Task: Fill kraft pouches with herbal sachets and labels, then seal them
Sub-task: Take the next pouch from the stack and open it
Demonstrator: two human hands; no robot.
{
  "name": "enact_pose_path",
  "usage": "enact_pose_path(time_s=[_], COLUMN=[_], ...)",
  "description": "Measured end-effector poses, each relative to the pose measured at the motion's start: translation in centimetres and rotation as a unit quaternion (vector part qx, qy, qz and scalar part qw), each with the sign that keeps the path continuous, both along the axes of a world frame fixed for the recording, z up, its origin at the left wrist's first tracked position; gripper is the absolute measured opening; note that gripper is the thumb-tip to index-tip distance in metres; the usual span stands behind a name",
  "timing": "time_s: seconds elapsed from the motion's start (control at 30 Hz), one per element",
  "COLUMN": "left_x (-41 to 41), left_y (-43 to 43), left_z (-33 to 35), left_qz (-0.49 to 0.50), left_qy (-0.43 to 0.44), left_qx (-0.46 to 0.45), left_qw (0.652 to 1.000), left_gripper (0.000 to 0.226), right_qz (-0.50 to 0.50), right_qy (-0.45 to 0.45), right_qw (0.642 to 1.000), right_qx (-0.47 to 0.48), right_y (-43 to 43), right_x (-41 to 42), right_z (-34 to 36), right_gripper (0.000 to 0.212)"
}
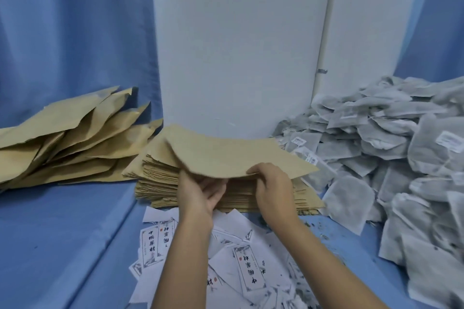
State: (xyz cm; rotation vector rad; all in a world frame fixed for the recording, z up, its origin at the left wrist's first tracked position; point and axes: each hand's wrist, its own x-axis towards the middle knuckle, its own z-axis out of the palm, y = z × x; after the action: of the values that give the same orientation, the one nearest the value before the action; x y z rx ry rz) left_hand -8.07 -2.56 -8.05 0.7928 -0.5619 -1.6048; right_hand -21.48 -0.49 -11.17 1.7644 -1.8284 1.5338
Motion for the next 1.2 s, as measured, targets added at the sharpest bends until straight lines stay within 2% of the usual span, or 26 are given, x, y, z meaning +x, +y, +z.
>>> enact_pose_path(time_s=[0.07,0.1,0.13,0.2,0.23,0.3,0.4,0.5,0.57,0.6,0.67,0.73,0.8,0.87,1.0,1.03,1.1,1.13,1.2], left_x=[0.7,1.0,1.2,1.6,1.6,1.6,0.7,-0.4,-0.8,-0.9,-1.0,-1.1,-1.3,-1.2,-1.0,-0.9,-0.8,-0.7,-0.8], left_y=[-0.3,-0.3,-0.3,-0.3,-0.3,-0.3,0.0,0.6,1.1,1.4,1.9,2.0,1.8,1.4,0.9,0.9,0.7,0.7,0.5], left_z=[0.6,0.9,1.2,1.5,1.6,1.5,1.4,1.5,1.6,1.7,2.0,1.8,1.2,0.7,0.3,0.1,-0.4,-0.6,-0.7], left_qz=[-0.005,-0.007,0.001,0.042,0.073,0.116,0.131,0.171,0.239,0.270,0.301,0.279,0.232,0.192,0.094,0.069,0.012,-0.017,-0.050], left_qy=[0.015,-0.006,-0.043,-0.129,-0.161,-0.225,-0.294,-0.320,-0.307,-0.290,-0.272,-0.280,-0.327,-0.408,-0.532,-0.565,-0.607,-0.615,-0.618], left_qx=[-0.008,-0.009,-0.010,-0.026,-0.047,-0.099,-0.140,-0.173,-0.218,-0.252,-0.338,-0.426,-0.489,-0.524,-0.505,-0.494,-0.459,-0.440,-0.415], left_qw=[1.000,1.000,0.999,0.990,0.983,0.962,0.936,0.916,0.895,0.883,0.849,0.814,0.774,0.722,0.673,0.658,0.648,0.654,0.666], left_gripper=[0.038,0.040,0.038,0.020,0.014,0.020,0.014,0.039,0.049,0.051,0.053,0.053,0.056,0.058,0.059,0.058,0.050,0.045,0.034], right_qz=[-0.018,-0.038,-0.060,-0.075,-0.063,-0.021,0.025,-0.003,-0.060,-0.077,-0.084,-0.106,-0.129,-0.131,-0.105,-0.105,-0.109,-0.100,-0.046], right_qy=[0.026,0.041,0.053,0.040,0.012,-0.076,-0.192,-0.227,-0.211,-0.200,-0.153,-0.064,-0.001,0.021,0.034,0.009,-0.120,-0.207,-0.380], right_qw=[0.999,0.998,0.997,0.996,0.997,0.995,0.980,0.974,0.976,0.977,0.976,0.970,0.963,0.959,0.957,0.964,0.980,0.973,0.923], right_qx=[-0.025,-0.029,-0.023,0.019,0.045,0.067,0.036,0.000,-0.008,0.021,0.129,0.209,0.237,0.251,0.268,0.246,0.118,0.037,-0.043], right_y=[0.4,0.5,0.6,0.5,0.4,0.5,0.8,1.0,0.8,0.7,0.5,0.3,0.1,-0.1,-0.3,-0.3,0.1,0.5,0.9], right_x=[0.2,0.2,0.2,0.2,0.2,0.2,0.5,0.8,0.7,0.6,0.2,-0.3,-0.6,-1.0,-1.9,-1.9,-1.6,-1.4,-1.4], right_z=[-0.7,-1.0,-1.1,-1.1,-1.0,-0.6,-0.4,-0.4,-0.7,-0.9,-1.4,-2.0,-2.3,-2.4,-2.5,-2.3,-1.6,-1.1,0.1], right_gripper=[0.037,0.038,0.039,0.045,0.050,0.059,0.061,0.061,0.056,0.056,0.059,0.060,0.062,0.061,0.054,0.047,0.011,0.011,0.026])
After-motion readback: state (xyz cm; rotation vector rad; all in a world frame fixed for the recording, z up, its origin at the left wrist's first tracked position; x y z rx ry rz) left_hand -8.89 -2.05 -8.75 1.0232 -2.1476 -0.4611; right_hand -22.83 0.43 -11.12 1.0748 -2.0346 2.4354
